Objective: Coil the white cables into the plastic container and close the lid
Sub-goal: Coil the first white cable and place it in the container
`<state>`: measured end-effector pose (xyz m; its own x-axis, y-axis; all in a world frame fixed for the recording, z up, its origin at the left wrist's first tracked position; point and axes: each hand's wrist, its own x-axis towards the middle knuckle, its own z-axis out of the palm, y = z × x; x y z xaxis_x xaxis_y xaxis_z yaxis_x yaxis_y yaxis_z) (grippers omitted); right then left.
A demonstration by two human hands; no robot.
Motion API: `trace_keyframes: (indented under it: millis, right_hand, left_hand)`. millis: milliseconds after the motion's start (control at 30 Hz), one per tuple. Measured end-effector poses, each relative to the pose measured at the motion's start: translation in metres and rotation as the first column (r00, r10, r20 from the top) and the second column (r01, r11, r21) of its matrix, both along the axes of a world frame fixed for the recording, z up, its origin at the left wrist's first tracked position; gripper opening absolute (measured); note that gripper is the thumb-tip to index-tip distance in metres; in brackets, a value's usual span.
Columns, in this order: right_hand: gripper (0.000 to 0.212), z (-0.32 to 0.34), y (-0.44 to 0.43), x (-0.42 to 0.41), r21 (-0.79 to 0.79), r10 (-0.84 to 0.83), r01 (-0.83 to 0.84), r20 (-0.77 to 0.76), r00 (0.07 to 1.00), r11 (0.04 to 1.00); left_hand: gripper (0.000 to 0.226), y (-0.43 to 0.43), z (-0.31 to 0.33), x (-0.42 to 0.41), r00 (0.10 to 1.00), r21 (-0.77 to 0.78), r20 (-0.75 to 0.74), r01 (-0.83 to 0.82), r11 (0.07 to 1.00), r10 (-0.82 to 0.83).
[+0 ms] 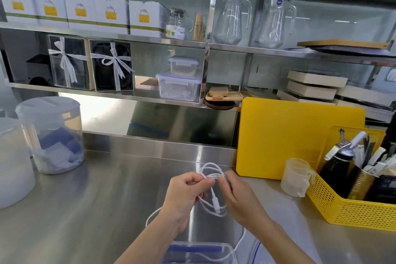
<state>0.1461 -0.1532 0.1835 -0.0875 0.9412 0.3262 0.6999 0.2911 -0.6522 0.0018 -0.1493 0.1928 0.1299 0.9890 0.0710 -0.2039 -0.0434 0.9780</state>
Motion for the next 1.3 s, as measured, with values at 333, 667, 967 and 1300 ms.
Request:
trace_keyframes:
  millis: [333, 667, 967, 1300]
  right_hand:
    - [0.020, -0.006, -0.006, -0.004, 0.030, 0.063, -0.069, 0.178, 0.982, 0.997]
    - [0.031, -0.014, 0.004, 0.010, 0.411, 0.031, -0.215, 0.410, 0.911, 0.886]
    - [0.002, -0.029, 0.008, 0.018, 0.592, -0.090, -0.267, 0.503, 0.860, 0.760]
    - [0.033, -0.030, -0.003, 0.012, 0.356, 0.000, -0.130, 0.342, 0.940, 0.925]
  left_hand:
    - [0.039, 0.003, 0.003, -0.009, 0.827, 0.044, -0.562, 0.000, 0.999, 0.025]
    - [0.019, 0.016, -0.027, -0.014, 0.864, 0.133, -0.433, -0.222, 0.966, 0.259]
    - [0.030, 0.007, -0.010, -0.025, 0.969, -0.378, 0.248, 0.107, 0.920, -0.010]
    - [0.021, 0.003, -0.027, -0.022, 0.997, -0.350, -0.056, 0.034, 0.936, -0.057]
